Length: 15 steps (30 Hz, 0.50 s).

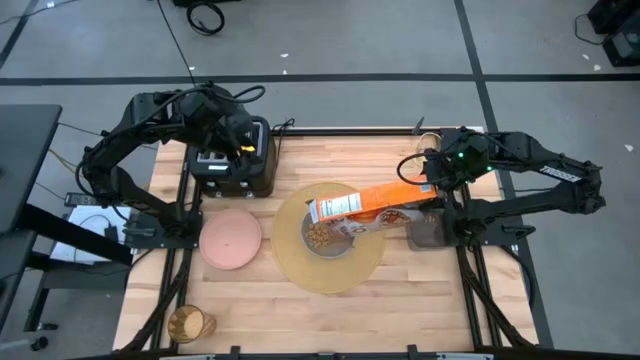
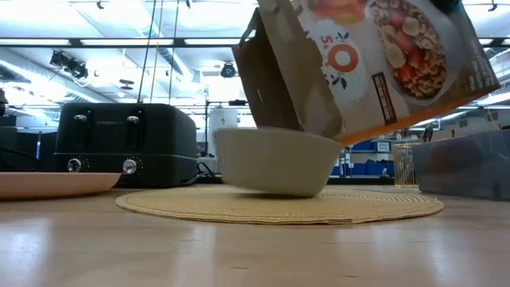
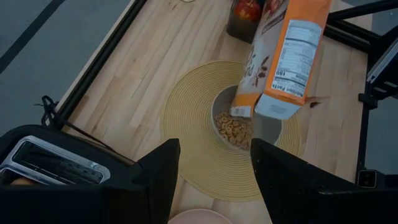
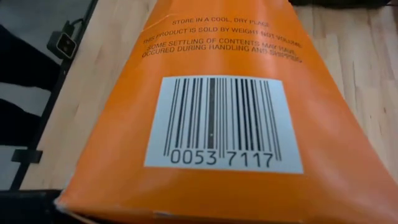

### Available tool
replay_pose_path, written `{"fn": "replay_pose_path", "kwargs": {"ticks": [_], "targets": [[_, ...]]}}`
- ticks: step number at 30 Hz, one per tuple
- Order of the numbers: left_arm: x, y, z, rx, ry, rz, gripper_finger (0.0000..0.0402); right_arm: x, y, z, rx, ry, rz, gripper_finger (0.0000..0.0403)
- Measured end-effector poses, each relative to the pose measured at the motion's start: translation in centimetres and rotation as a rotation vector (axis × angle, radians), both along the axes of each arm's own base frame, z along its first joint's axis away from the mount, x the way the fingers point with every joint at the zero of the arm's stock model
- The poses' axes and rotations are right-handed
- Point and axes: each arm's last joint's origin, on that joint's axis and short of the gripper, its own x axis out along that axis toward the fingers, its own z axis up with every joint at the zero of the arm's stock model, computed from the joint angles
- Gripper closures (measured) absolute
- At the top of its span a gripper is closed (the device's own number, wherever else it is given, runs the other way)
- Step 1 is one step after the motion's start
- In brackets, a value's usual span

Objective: Arrange a breakfast setting
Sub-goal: Pour the cereal from the cereal box into the gray bowl

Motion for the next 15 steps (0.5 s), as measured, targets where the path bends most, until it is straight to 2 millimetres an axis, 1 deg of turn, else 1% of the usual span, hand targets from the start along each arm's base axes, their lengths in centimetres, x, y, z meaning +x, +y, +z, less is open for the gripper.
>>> {"fn": "replay_pose_path", "kwargs": {"ticks": [9, 15], "targets": [[0.0, 0.0, 0.0, 0.003, 0.001, 0.001, 0.0196, 0.4, -0.1, -0.1, -0.011, 0.005, 0.013, 0.0106], [0.0, 0.0, 0.0, 0.012, 0.003, 0.009, 0.0196, 0.3, -0.1, 1.2, -0.034, -0.02, 0.009, 0.0106]]}}
